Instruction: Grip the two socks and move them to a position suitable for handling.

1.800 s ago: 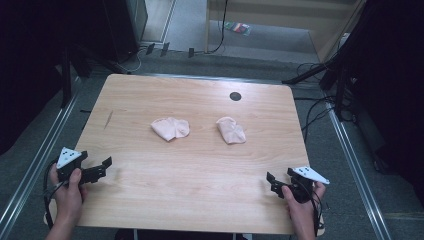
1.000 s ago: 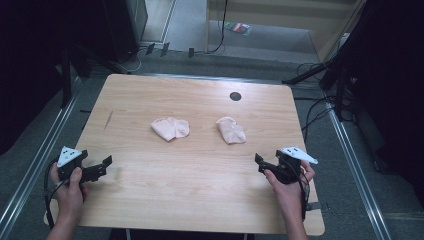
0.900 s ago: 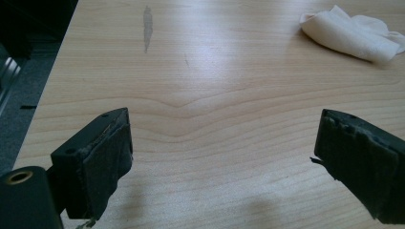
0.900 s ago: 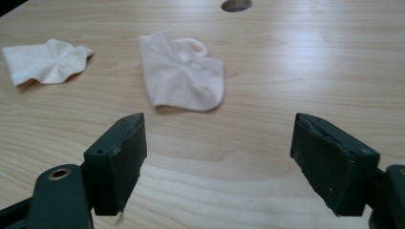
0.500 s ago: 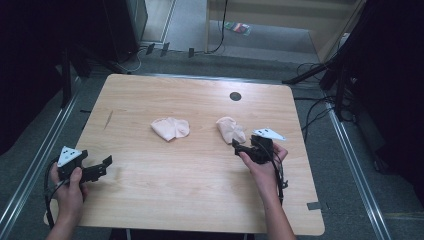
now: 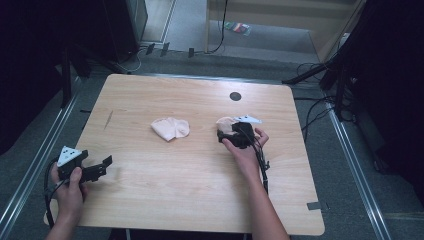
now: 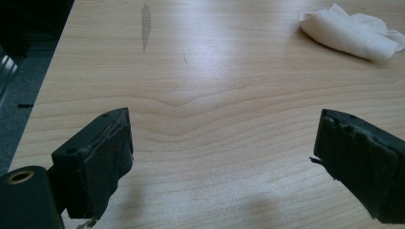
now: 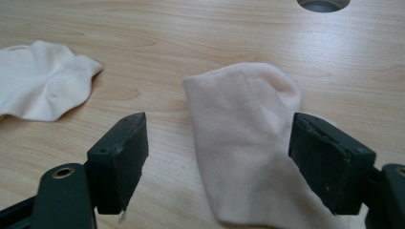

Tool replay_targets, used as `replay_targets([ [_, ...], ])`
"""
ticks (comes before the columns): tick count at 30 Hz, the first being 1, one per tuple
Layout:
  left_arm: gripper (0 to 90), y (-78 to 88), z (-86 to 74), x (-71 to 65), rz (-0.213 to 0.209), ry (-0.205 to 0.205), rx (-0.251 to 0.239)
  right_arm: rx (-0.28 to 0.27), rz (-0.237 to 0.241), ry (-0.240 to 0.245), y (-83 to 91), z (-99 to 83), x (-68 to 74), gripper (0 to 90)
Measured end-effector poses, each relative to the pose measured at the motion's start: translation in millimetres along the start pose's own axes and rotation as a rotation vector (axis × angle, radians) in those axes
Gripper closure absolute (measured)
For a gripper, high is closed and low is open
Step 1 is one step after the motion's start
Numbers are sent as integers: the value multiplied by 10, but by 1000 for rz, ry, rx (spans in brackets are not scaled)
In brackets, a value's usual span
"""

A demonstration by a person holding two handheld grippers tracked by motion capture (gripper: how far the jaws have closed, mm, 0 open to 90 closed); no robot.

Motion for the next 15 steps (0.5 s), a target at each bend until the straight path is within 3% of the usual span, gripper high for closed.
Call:
replay_targets([
  [7,64,-3,2,0,0,2,3,27,-55,16,-206,-22,9,299],
  [10,65,-4,2,4,-3,1,5,44,-84,5,-250,-79,-25,445],
  [15,70,-11,3,0,2,1,9,8,-100,-20,-226,-129,-74,686],
])
Point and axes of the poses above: each handheld gripper's, and its own axes: y roughly backward along the jaws, z roughly out of its top, x roughly to its left, the point moved 1 cm from there along -y, roughly forward along the jaws, and after that the axes turned 1 degree about -x, right-handed, at the moved point
